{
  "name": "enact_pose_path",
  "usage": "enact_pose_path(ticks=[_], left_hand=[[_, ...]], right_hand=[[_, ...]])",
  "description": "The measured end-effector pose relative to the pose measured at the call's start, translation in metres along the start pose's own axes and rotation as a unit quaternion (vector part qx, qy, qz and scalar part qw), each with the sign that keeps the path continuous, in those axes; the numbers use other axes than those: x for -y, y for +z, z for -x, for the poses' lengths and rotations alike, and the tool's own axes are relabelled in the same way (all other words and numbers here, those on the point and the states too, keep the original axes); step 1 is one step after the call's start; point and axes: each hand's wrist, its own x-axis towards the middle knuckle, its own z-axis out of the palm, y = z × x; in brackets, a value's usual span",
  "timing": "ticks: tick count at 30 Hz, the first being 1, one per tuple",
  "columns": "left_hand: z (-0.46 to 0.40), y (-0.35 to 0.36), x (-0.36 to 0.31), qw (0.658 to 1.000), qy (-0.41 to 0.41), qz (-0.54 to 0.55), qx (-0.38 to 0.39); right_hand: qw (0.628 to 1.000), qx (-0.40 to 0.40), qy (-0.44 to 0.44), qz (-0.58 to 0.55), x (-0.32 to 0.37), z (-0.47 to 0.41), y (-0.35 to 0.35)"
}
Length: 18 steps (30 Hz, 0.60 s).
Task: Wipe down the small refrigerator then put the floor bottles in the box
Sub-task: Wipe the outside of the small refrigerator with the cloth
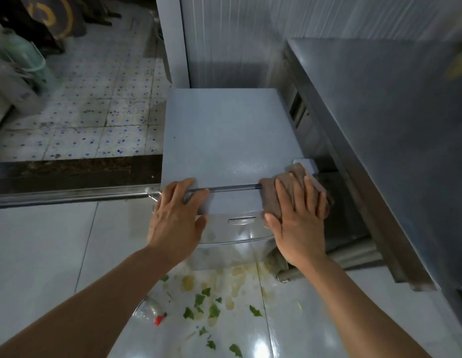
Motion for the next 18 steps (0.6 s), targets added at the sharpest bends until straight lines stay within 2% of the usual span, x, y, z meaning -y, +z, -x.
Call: enact_pose_path(ticks=[3,5,13,18], left_hand=[[0.003,0.01,0.005,0.999,0.026,-0.004,-0.035],[0.005,0.017,0.008,0.997,0.046,-0.007,-0.069],[0.005,0.04,0.016,0.981,0.072,-0.045,-0.173],[0.001,0.055,0.021,0.955,0.1,-0.067,-0.272]], right_hand=[[0.997,-0.042,0.051,-0.049,0.011,0.002,0.008],[0.994,-0.08,0.055,-0.059,0.014,0.001,0.014],[0.971,-0.23,0.034,-0.06,0.011,-0.004,0.041],[0.947,-0.321,-0.016,-0.032,-0.006,-0.01,0.065]])
